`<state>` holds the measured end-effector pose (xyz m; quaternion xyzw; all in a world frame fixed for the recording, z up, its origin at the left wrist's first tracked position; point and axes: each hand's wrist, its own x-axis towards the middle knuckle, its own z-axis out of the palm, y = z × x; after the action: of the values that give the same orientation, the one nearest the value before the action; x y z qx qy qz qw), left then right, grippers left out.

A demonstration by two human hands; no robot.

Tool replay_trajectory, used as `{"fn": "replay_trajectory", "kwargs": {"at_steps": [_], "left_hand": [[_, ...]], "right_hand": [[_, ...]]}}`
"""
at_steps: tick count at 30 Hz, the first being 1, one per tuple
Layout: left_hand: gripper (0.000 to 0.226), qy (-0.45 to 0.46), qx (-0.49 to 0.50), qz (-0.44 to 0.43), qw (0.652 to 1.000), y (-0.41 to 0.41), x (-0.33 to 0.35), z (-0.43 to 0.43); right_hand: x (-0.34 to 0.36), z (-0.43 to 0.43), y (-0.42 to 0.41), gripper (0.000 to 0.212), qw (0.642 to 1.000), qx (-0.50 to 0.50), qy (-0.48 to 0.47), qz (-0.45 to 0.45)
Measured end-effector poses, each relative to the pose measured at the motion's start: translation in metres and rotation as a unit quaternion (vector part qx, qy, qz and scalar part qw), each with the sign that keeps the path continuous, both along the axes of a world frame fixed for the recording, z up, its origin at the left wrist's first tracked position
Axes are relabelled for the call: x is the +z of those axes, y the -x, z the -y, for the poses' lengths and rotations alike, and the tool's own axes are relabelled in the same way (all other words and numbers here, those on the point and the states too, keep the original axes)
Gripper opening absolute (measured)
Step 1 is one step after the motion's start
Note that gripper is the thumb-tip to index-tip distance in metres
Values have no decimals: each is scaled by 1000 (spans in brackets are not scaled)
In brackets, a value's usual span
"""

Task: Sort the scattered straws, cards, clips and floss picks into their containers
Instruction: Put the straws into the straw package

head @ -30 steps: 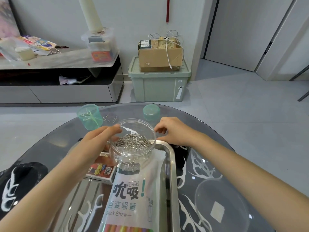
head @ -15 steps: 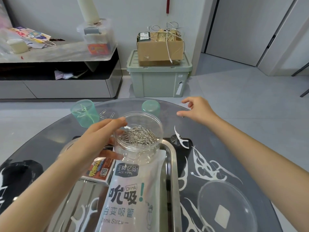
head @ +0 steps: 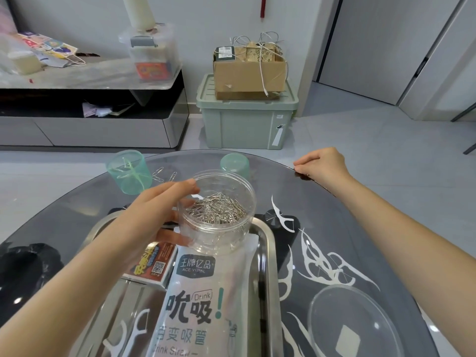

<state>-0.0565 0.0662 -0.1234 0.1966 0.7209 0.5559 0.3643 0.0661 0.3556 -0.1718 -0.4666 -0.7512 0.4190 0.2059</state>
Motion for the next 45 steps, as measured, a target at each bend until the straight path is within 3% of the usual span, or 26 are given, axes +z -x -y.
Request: {"fn": "replay_trajectory", "kwargs": {"at_steps": [2, 4, 7, 10, 15, 20, 23, 26, 29, 33, 38, 45], "left_hand": [[53, -1, 1, 2, 1000, 0, 0, 1], [53, 3, 2, 0, 1000, 0, 0, 0], [52, 1, 4, -2, 1000, -2, 2, 1], [37, -2, 7, -16, 1000, -5, 4, 4], [34, 5, 32, -29, 999, 0, 8, 25], [31, 1, 75, -23, 997, 18, 8, 58], [42, -14, 106, -21, 994, 34, 9, 83], [45, -25, 136, -13, 990, 56, 9, 101], [32, -34, 159, -43, 986, 86, 11, 107], [29, -23, 162, -79, 983, 133, 13, 124], [25, -18, 168, -62, 984, 189, -7, 143], [26, -35, 183, -23, 982, 265, -41, 110]], "right_hand": [[10, 14, -1, 12, 998, -6, -66, -3], [28, 36, -1, 9, 994, 25, -34, -105], [68, 81, 5, 7, 960, 182, 4, -213], [92, 125, 18, 8, 929, 327, -11, -173], [96, 160, 32, 6, 893, 425, -120, -86], [96, 159, 58, 14, 914, 370, -43, -160], [84, 149, 96, 31, 916, 387, -108, 10], [60, 144, 134, 54, 885, 412, -143, 162], [38, 145, 164, 64, 871, 418, -160, 205], [20, 149, 191, 70, 868, 424, -185, 181], [16, 141, 209, 57, 849, 458, -172, 203], [6, 138, 218, 31, 885, 427, -152, 104]]}}
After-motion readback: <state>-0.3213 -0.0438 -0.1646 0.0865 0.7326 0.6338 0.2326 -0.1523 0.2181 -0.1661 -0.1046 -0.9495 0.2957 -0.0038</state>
